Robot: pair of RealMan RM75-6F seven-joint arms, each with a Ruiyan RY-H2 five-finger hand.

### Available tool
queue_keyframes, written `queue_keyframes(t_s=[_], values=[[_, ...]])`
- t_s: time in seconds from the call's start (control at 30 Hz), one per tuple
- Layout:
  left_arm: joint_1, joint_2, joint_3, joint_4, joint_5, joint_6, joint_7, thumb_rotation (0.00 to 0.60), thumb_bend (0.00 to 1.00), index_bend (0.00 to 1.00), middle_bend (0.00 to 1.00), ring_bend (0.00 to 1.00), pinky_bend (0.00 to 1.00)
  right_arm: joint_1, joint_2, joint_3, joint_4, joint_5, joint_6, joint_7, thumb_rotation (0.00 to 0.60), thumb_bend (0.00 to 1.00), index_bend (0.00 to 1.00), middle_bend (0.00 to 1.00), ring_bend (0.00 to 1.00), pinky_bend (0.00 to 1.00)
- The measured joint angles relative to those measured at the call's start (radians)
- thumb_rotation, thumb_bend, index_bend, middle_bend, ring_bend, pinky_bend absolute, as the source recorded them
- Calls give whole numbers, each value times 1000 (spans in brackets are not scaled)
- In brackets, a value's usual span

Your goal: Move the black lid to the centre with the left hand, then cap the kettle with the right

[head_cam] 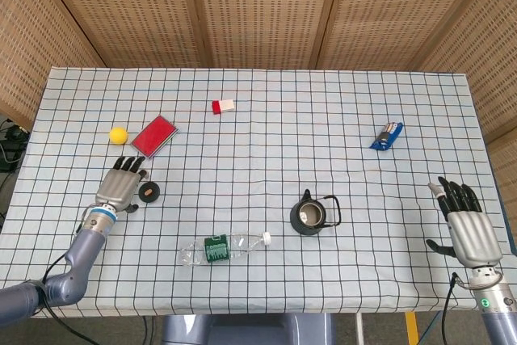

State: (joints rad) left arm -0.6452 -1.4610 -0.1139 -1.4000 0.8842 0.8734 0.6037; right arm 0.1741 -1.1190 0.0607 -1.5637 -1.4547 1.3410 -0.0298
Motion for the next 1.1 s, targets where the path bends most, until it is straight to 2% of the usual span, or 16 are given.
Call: queue_keyframes(t_s=[0.5,0.87,1.1], values=[[-49,-52,21,15,-55,13,53,600,272,288,0,0,0,-4,14,3,-8,-5,11,24,600,242,93,0,0,0],[-59,-64,31,29,-67,21,43,600,339,415,0,0,0,-4,14,4,-6,-9,14,31,600,242,93,0,0,0],[-63,-53,32,8,-43,37,31,600,339,426,0,0,0,-5,12,5,-4,-8,17,32,600,242,93,0,0,0]])
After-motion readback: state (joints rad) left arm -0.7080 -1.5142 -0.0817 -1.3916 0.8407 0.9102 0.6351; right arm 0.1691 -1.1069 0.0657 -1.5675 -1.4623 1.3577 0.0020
